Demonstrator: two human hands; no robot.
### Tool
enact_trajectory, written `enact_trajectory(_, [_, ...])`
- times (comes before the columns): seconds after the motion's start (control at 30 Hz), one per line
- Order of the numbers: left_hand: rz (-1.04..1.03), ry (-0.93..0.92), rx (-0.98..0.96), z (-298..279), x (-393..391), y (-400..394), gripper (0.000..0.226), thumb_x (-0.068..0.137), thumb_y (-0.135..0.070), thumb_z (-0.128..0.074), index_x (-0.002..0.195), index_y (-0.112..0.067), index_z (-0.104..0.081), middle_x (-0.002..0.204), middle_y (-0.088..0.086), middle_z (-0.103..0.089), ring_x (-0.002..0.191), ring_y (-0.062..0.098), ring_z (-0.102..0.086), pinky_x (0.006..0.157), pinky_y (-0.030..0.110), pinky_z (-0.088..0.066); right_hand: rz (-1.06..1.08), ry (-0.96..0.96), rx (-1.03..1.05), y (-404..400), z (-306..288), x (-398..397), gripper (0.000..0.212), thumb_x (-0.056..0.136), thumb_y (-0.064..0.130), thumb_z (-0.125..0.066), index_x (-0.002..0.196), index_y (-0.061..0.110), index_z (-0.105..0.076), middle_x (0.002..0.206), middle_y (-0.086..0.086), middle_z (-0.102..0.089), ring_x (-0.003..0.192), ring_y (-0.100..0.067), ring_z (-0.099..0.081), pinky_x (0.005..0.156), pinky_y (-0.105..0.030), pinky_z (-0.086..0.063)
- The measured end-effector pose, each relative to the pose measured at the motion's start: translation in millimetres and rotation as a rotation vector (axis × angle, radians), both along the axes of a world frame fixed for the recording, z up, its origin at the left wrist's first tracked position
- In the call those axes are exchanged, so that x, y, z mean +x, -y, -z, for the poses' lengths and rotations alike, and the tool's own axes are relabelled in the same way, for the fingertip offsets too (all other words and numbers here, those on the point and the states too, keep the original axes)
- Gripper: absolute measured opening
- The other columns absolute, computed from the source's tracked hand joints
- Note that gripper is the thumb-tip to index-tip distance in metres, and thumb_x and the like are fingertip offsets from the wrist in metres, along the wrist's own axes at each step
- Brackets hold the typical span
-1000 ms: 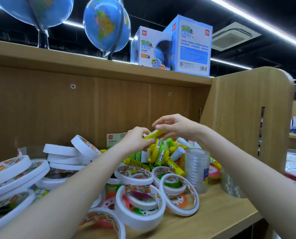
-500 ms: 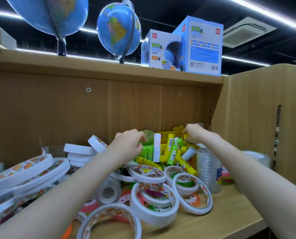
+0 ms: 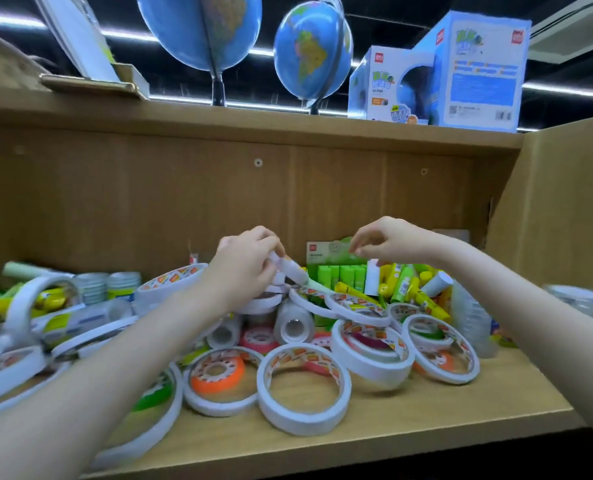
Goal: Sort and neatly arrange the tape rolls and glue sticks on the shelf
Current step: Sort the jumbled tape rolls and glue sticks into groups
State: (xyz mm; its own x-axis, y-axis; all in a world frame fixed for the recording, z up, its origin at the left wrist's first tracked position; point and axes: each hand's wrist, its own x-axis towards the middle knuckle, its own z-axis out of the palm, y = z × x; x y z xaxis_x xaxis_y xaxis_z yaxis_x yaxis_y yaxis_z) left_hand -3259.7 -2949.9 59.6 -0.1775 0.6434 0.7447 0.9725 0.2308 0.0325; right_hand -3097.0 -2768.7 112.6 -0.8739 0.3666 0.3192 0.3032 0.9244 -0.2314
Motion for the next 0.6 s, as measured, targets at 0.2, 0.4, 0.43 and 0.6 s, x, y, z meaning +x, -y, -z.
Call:
enact_trajectory(0.2, [-0.188,0.093,-0.014,7.2,-9.0,68.7,0.024,0.088,-0.015,-0.046,0.106,-0.015,-0.061,0.118,0.0,-0.055,0.103,0.024,-0.053,0.089,0.036,-0.037,-0.194,0.035,0.036,55.0,17.7,-42.5,0.021,0.09,0.027,-0.058,0.109,0.024,-0.063,0.101,0.005,-0.061,0.095,-0.012,-0.057,0.081,-0.024,-0.044])
enact_trajectory(0.4, [-0.224,0.211,-0.141,20.7,-26.7,133.7,0.028,0.09,-0.028,-0.047,0.113,-0.015,-0.057,0.114,0.006,-0.056,0.11,0.026,-0.051,0.091,0.035,-0.039,-0.129,-0.051,0.017,69.8,31.0,-69.3,0.015,0.086,0.016,-0.059,0.099,0.024,-0.057,0.078,0.003,-0.05,0.069,-0.012,-0.047,0.063,-0.029,-0.037])
enact_trajectory(0.43, [-0.211,0.226,-0.17,22.6,-30.1,140.0,0.025,0.092,-0.023,-0.051,0.115,-0.015,-0.056,0.115,0.005,-0.055,0.111,0.024,-0.051,0.09,0.032,-0.037,-0.114,-0.134,0.028,70.4,29.9,-72.0,0.016,0.087,0.008,-0.054,0.091,0.023,-0.059,0.069,0.004,-0.049,0.06,-0.01,-0.044,0.057,-0.028,-0.035])
enact_trajectory(0.6, [-0.123,0.269,-0.201,26.1,-42.3,146.8,0.038,0.09,-0.033,-0.056,0.123,-0.016,-0.05,0.12,-0.002,-0.053,0.11,0.013,-0.049,0.087,0.021,-0.033,-0.127,-0.392,0.124,74.6,10.0,-87.7,0.016,0.093,0.01,-0.046,0.086,0.019,-0.057,0.083,-0.004,-0.058,0.068,-0.016,-0.047,0.061,-0.024,-0.031])
